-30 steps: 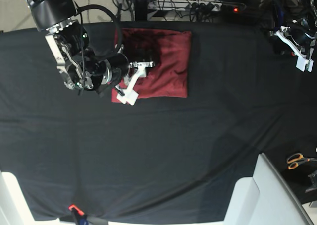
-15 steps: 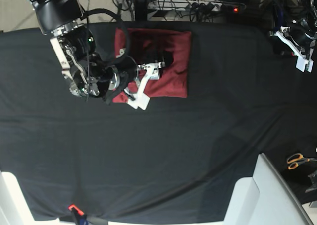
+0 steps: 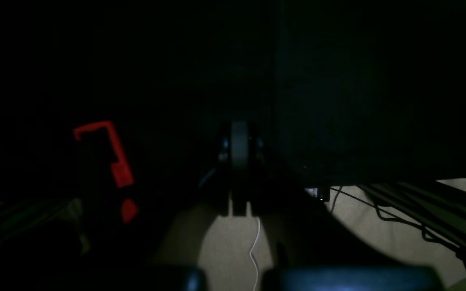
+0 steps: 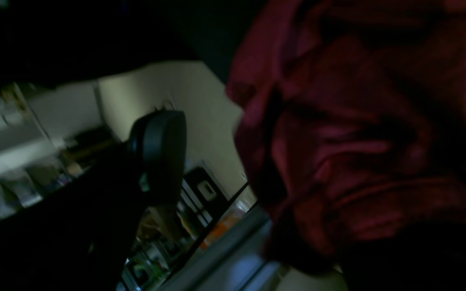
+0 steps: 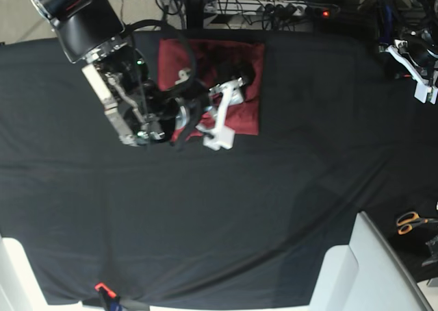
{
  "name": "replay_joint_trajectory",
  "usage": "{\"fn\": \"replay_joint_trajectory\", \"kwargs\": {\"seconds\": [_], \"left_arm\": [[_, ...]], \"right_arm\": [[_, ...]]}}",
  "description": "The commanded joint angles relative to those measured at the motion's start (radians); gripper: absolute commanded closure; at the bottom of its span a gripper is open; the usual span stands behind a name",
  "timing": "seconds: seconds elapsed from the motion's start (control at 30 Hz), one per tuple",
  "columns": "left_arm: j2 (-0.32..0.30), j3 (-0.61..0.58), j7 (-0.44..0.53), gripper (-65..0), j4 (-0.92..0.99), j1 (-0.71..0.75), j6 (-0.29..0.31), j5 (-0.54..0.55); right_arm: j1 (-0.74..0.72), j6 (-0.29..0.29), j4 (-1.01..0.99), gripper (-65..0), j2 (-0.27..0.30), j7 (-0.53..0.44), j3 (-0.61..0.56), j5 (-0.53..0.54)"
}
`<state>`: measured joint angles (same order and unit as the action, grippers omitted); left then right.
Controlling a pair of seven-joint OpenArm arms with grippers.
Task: Fold the T-shirt properly
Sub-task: 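Push the right gripper across the folded red shirt, pressing the fabric, then release the shirt and pull the right gripper back beside it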
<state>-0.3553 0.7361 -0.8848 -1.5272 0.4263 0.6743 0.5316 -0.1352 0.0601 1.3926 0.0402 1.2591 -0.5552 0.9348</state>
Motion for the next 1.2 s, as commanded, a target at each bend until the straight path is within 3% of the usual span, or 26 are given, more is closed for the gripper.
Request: {"fn": "replay_joint_trajectory", "kwargs": {"seconds": [0.0, 0.4, 0.63, 0.73, 0.97, 1.03, 1.17], "left_arm": [[-0.029, 0.007, 0.014, 0.0, -0.014, -0.001, 0.0, 0.015], [-0.038, 0.004, 0.013, 0.0, -0.012, -0.013, 0.0, 0.015], [-0.038, 0.004, 0.013, 0.0, -0.012, -0.013, 0.0, 0.015], [-0.038, 0.009, 0.013, 0.0, -0.012, -0.013, 0.0, 0.015], [-0.067, 0.013, 0.013, 0.0, 0.011, -0.004, 0.003, 0.014], [-0.089, 0.026, 0.013, 0.0, 0.041, -0.004, 0.005, 0.014], [-0.095, 0.086, 0.013, 0.0, 0.066, -0.004, 0.005, 0.012]], "right_arm": [[-0.025, 0.004, 0.014, -37.2, -0.004, 0.0, -0.009, 0.02], [-0.102, 0.005, 0.014, -37.2, -0.018, 0.015, -0.193, 0.02], [-0.146, 0.005, 0.026, -37.2, -0.066, 0.054, -0.276, 0.02], [-0.139, -0.003, 0.101, -37.1, -0.062, 0.063, -0.227, 0.02], [-0.01, -0.003, 0.368, -36.5, 0.091, 0.047, 0.105, 0.02], [0.067, -0.003, 0.439, -30.3, 0.12, 0.026, 0.228, 0.02], [0.2, 0.002, 0.472, -1.1, 0.145, -0.019, 0.442, 0.017]]}}
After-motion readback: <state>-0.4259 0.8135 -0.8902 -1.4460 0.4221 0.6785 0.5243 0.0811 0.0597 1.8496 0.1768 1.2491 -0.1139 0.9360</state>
